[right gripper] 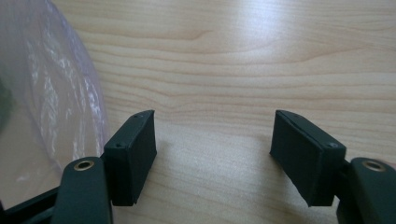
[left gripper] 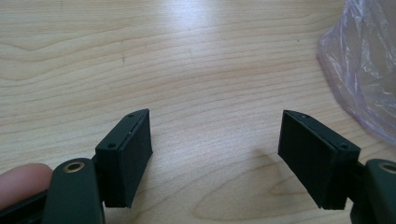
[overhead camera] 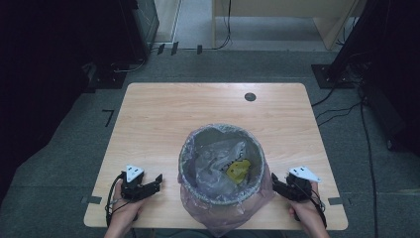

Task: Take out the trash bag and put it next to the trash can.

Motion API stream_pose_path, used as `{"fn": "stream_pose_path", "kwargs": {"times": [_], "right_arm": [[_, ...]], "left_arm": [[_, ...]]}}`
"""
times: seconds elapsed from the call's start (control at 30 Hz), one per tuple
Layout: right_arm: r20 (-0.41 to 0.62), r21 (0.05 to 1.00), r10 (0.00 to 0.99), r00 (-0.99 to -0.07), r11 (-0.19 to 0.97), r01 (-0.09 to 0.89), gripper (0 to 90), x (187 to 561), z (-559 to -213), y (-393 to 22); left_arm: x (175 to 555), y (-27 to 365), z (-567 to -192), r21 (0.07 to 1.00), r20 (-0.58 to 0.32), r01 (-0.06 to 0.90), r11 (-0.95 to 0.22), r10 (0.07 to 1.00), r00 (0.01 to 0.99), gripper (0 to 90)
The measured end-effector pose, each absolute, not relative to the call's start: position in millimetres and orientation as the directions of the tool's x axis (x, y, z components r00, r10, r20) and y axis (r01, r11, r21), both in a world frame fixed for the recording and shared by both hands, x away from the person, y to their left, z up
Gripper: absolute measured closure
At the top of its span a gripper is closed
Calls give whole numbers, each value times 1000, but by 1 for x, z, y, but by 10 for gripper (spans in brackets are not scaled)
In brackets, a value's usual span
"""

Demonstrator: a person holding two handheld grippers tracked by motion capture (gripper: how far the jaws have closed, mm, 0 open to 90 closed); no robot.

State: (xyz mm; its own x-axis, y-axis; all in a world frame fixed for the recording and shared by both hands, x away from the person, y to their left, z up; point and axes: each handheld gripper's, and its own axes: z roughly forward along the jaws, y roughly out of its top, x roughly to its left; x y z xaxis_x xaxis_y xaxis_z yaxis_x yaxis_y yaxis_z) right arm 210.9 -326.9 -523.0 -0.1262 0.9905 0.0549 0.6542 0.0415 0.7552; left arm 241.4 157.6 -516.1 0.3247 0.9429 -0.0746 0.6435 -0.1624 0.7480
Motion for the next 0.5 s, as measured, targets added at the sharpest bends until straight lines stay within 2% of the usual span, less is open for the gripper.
{"fn": "stream_pose_path", "kwargs": {"times": [0.2,0.33,0.5], "right_arm": [[27,751,987,-158,84,655,300,203,-523,-325],[27,752,984,-175,95,652,295,197,-523,-326],[29,748,969,-243,141,649,279,183,-523,-328]], "left_arm": [[237,149,-518,738,2,619,-270,917,398,223],[235,144,-518,737,5,606,-299,899,438,221],[231,135,-517,730,5,597,-332,877,481,220]]}}
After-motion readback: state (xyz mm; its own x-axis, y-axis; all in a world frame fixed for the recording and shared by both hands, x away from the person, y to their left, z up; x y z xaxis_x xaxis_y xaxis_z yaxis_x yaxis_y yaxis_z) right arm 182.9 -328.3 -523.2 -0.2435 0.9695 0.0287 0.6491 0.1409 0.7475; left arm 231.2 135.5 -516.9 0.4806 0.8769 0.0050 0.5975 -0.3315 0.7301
